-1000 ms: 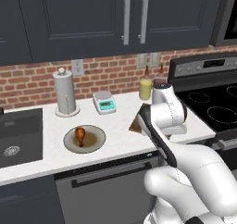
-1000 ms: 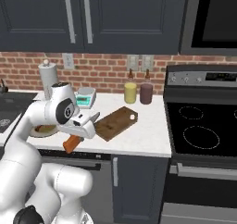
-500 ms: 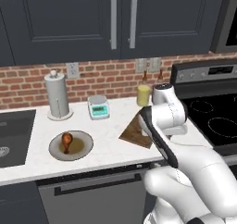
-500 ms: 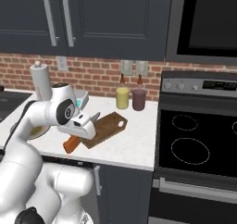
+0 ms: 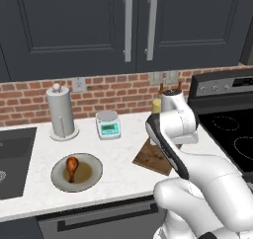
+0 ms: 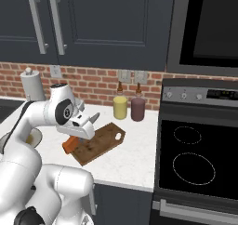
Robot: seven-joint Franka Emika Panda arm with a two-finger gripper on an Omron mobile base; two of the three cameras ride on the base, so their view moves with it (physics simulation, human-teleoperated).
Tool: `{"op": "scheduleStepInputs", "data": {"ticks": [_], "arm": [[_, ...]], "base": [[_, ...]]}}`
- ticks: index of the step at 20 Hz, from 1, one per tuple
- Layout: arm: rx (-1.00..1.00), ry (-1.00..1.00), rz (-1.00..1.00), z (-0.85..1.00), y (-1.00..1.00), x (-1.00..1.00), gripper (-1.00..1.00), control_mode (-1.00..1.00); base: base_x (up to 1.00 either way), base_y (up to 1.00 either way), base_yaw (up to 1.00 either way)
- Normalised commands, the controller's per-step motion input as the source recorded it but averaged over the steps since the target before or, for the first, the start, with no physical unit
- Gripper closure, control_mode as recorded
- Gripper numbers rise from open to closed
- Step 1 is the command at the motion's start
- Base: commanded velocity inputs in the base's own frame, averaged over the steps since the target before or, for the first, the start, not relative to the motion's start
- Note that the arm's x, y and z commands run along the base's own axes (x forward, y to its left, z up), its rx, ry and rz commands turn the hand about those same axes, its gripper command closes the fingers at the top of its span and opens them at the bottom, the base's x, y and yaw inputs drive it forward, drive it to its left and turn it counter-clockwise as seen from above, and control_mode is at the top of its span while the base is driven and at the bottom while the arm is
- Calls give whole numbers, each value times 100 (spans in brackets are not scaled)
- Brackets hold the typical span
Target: Pick up the knife from the drawer and place it on the cutting board. Then place the meat from the plate to the cutting board.
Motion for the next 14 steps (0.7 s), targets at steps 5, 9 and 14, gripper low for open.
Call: {"op": "scheduleStepInputs", "data": {"ticks": [5,9,14], "arm": [[0,0,0,0,0,0,100,100],[0,0,0,0,0,0,100,100],[-5,0,-13,-27,5,41,100,-100]], "base": [[63,3,-2],[63,17,-9],[0,0,0]]}}
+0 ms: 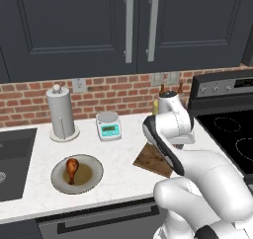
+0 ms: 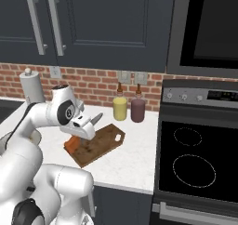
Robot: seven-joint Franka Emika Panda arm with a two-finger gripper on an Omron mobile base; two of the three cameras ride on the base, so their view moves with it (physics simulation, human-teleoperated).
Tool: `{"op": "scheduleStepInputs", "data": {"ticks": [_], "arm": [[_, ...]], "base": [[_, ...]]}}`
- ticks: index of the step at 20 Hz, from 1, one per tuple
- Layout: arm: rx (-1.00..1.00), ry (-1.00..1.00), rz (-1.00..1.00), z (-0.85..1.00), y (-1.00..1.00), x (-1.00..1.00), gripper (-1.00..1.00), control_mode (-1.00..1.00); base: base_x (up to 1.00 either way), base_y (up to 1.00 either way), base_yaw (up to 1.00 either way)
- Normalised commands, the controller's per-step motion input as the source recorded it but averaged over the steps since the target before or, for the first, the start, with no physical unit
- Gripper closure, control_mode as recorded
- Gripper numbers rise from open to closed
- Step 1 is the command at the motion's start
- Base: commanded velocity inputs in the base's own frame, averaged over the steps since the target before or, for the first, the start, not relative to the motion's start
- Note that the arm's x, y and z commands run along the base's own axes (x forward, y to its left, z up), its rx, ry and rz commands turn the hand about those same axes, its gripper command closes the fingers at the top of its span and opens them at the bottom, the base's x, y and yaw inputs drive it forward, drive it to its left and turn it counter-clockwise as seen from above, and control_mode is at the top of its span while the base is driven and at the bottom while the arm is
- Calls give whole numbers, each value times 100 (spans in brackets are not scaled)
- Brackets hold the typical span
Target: Pick up the knife from the drawer and place it on the cutting board. Then place the meat from the plate to the cutting board.
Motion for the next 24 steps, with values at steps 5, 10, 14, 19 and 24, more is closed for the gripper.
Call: {"op": "scheduleStepInputs", "data": {"ticks": [5,10,14,19,24], "arm": [[-1,-3,-10,-49,0,33,100,-100],[0,-1,-6,-34,-1,26,100,-100],[0,0,-1,-22,-3,26,100,-100],[0,0,0,-26,-10,11,100,-100],[0,0,0,-31,-6,2,100,-100]], "base": [[0,0,0],[0,0,0],[0,0,0],[0,0,0],[0,0,0]]}}
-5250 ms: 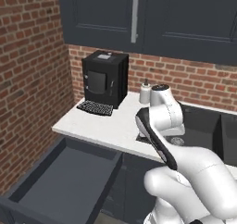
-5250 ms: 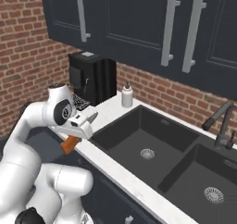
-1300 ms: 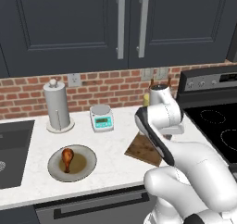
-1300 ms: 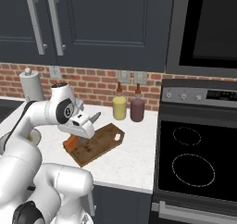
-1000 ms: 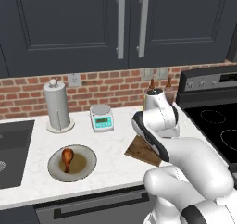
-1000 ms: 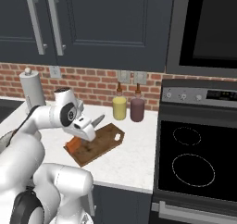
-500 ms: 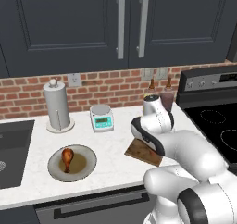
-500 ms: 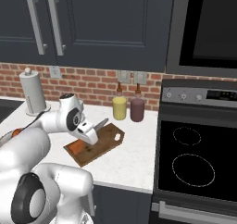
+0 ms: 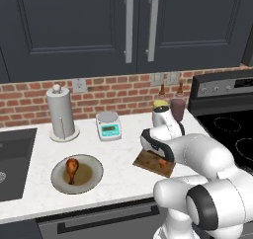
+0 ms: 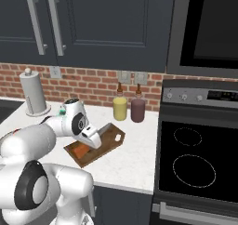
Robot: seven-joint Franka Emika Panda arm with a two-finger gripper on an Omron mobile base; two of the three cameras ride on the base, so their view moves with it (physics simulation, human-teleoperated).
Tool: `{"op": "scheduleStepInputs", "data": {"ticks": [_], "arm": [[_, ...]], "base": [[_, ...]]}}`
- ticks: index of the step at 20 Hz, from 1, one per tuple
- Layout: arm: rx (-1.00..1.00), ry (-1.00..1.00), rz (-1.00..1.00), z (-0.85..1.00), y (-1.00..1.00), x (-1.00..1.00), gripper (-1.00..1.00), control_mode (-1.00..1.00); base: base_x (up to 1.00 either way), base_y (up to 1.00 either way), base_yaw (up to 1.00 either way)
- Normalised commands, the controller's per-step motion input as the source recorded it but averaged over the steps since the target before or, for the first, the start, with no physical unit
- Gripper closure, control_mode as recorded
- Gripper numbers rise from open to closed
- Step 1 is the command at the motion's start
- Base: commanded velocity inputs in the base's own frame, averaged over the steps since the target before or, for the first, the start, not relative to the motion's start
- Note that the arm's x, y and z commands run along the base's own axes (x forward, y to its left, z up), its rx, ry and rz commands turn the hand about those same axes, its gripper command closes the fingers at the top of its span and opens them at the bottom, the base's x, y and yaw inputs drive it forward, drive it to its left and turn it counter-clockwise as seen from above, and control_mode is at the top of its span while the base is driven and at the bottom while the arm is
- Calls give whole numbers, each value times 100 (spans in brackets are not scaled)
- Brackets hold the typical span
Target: Pick up the knife from the drawer and place it on the cutting board. Then place the meat from the plate to the cutting board.
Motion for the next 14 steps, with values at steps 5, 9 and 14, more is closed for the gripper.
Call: {"op": "scheduleStepInputs", "data": {"ticks": [5,9,14], "arm": [[0,0,0,-33,0,4,100,-100],[0,0,0,-28,0,14,100,-100],[0,0,0,-20,-5,16,100,-100]], "base": [[0,0,0],[0,0,0],[0,0,0]]}}
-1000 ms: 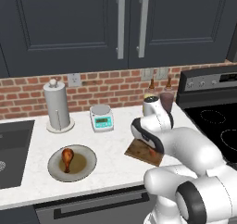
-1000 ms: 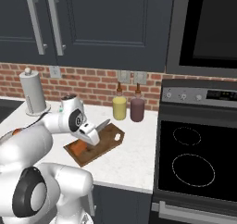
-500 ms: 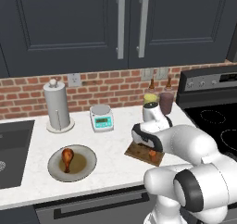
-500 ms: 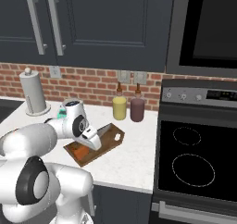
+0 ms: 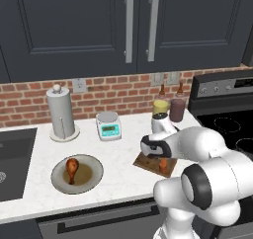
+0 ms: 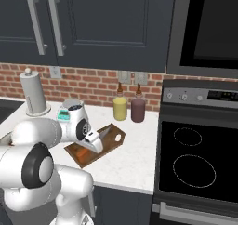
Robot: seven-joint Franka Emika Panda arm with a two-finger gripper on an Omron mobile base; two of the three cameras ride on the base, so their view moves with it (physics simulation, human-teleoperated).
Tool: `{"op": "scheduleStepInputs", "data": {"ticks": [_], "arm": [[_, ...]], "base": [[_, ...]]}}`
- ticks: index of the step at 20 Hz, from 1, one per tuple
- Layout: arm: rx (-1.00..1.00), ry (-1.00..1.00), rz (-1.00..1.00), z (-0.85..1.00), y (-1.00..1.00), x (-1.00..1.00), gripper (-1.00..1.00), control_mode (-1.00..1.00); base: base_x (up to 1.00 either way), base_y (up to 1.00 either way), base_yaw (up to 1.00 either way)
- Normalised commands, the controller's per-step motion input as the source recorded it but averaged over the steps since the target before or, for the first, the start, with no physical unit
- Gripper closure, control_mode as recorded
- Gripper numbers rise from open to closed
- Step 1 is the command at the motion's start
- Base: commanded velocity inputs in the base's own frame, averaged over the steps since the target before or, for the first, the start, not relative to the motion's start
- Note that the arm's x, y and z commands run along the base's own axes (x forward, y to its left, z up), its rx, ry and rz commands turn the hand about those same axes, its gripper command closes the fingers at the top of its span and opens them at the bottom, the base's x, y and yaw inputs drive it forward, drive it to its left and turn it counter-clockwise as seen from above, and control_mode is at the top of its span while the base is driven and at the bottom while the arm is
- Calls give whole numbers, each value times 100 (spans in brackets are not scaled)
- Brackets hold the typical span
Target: Pick up the knife from the drawer and place it on the cutting board. Then place the meat from the plate to the cutting board.
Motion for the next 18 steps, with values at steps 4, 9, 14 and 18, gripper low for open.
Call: {"op": "scheduleStepInputs", "data": {"ticks": [4,9,14,18], "arm": [[0,0,0,-1,-15,19,100,-100],[0,0,0,0,-16,10,100,-100],[0,0,0,-4,-4,2,-100,-100],[0,-1,0,-1,7,0,-100,-100]], "base": [[0,0,0],[0,0,0],[0,0,0],[0,0,0]]}}
